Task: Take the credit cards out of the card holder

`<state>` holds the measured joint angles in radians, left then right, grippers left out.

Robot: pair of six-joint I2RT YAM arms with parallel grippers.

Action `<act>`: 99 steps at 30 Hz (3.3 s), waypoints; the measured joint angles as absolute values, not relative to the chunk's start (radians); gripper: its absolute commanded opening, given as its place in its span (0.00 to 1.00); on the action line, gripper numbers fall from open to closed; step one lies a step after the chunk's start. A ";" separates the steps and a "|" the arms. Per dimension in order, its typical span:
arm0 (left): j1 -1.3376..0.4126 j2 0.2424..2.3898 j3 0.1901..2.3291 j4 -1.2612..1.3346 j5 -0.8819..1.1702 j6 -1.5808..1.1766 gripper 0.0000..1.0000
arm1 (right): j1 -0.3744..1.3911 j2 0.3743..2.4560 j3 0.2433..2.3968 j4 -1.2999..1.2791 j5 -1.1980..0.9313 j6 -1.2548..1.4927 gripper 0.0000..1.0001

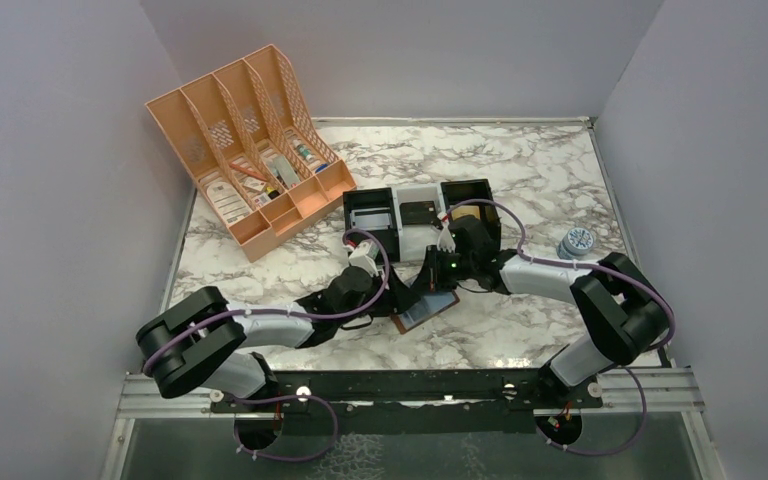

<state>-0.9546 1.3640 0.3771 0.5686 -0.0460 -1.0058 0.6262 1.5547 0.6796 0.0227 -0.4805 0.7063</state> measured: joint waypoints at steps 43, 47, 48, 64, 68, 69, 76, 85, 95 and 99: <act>-0.958 1.379 0.792 -0.280 -0.095 -0.726 0.14 | 0.613 1.414 0.567 -0.107 -0.326 0.632 0.41; -0.958 1.381 0.833 -0.320 -0.072 -0.694 0.32 | 0.613 1.407 0.548 -0.089 -0.371 0.661 0.43; -0.958 1.383 0.842 -0.323 -0.060 -0.684 0.36 | 0.613 1.402 0.547 -0.090 -0.371 0.665 0.45; -1.000 1.496 0.799 -0.105 0.136 -0.686 0.72 | 0.613 1.127 0.535 -0.143 -0.140 0.733 0.51; -1.003 1.410 0.781 -0.102 0.115 -0.688 0.74 | 0.613 1.121 0.535 -0.144 -0.144 0.733 0.49; -1.002 1.385 0.778 -0.107 0.101 -0.689 0.74 | 0.613 1.122 0.535 -0.142 -0.154 0.731 0.48; -0.966 1.237 0.725 -0.176 -0.024 -0.689 0.75 | 0.613 1.152 0.533 -0.055 -0.309 0.727 0.32; -0.858 1.196 0.586 -0.154 0.019 -0.704 0.75 | 0.642 1.275 0.533 0.001 -0.427 0.719 0.22; -0.816 1.243 0.584 -0.015 0.148 -0.704 0.68 | 0.662 1.396 0.530 0.000 -0.427 0.721 0.17; -0.813 1.315 0.584 0.028 0.197 -0.705 0.57 | 0.662 1.411 0.509 -0.008 -0.366 0.730 0.15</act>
<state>-0.8135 1.3148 0.5842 0.0277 0.1967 -0.7048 0.6621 1.4109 0.5087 -0.0082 -0.3664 0.7303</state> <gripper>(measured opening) 0.649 0.158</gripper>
